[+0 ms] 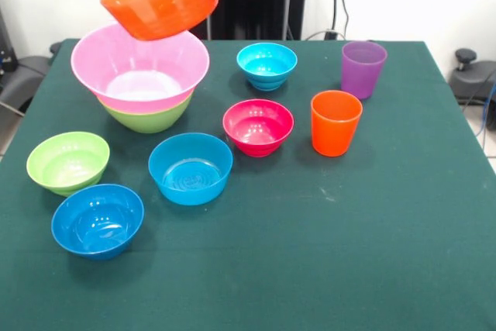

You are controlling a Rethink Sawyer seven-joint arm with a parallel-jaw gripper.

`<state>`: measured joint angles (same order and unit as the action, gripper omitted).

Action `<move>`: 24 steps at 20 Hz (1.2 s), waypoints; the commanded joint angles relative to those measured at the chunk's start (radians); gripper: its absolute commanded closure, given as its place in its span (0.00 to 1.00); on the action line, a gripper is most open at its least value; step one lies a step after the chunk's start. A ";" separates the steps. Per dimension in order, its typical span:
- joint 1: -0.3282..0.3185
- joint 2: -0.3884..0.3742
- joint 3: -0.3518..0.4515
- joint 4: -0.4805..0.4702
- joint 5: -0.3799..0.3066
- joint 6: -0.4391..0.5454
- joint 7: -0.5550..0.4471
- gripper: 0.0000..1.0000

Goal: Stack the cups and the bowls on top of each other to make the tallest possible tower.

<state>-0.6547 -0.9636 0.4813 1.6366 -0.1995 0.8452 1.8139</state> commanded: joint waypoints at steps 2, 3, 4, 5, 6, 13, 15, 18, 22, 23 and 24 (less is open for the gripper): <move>-0.011 0.001 -0.011 0.123 -0.001 0.091 -0.039 1.00; -0.014 0.002 -0.009 0.130 0.001 0.084 -0.037 1.00; -0.016 0.002 -0.009 0.137 0.000 0.077 -0.037 1.00; -0.019 0.004 -0.008 0.143 0.000 0.069 -0.036 1.00; -0.020 0.010 -0.007 0.143 -0.002 0.062 -0.034 1.00; -0.039 0.054 -0.004 0.180 -0.034 -0.049 -0.025 1.00; -0.044 0.067 -0.004 0.193 -0.040 -0.076 -0.020 1.00; -0.053 0.073 -0.001 0.213 -0.048 -0.114 -0.022 1.00; -0.061 0.097 0.003 0.217 -0.054 -0.136 -0.027 1.00; -0.062 0.103 0.002 0.214 -0.056 -0.138 -0.028 1.00; -0.064 0.108 0.003 0.212 -0.061 -0.143 -0.031 1.00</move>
<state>-0.7118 -0.9328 0.4815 1.7672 -0.2033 0.7662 1.8139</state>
